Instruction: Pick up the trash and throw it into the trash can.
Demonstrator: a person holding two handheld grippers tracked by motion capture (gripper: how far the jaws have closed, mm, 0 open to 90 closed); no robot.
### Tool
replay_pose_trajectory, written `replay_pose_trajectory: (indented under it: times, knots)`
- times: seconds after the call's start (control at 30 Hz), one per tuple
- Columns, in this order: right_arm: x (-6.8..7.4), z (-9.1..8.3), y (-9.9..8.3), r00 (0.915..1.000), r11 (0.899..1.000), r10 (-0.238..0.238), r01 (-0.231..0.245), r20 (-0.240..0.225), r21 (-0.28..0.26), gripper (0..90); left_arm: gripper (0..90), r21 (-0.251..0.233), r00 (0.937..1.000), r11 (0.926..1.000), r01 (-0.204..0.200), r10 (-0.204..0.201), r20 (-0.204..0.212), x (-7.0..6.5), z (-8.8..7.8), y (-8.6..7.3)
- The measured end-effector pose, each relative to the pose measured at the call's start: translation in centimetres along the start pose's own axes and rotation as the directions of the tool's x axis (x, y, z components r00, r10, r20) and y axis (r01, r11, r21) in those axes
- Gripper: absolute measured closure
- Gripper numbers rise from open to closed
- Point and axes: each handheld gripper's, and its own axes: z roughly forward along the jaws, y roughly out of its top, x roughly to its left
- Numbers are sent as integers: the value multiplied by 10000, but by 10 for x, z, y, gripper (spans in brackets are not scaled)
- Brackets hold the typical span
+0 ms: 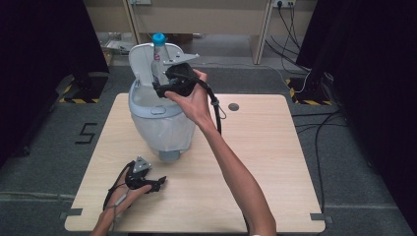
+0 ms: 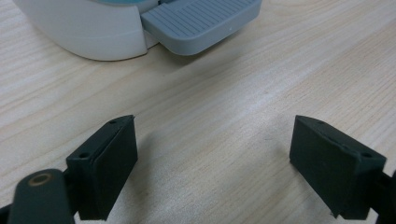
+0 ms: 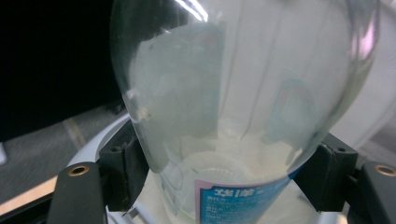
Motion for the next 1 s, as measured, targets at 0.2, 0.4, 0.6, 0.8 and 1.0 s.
replay_pose_trajectory:
  times: [0.2,0.4,0.6,0.8,1.0]
  knots:
    - [3,13,-9,9996,9972,-84,103,-258,736,277,143,-7,10000,10000,-39,39,-20,0,0,0]
    - [2,15,-13,9988,9991,253,-238,-409,361,264,143,-2,10000,10000,-42,42,-23,0,0,0]
    - [1,-5,-6,9979,9978,421,-445,-502,-486,274,141,-40,10000,10000,-26,26,-13,0,0,0]
    - [-8,-20,-13,9990,9967,337,-357,-285,-726,317,135,11,10000,10000,-30,30,-37,0,0,0]
    - [-26,-36,-28,9991,9925,403,-418,-158,-1151,391,134,6,10000,10000,-16,17,-57,0,0,0]
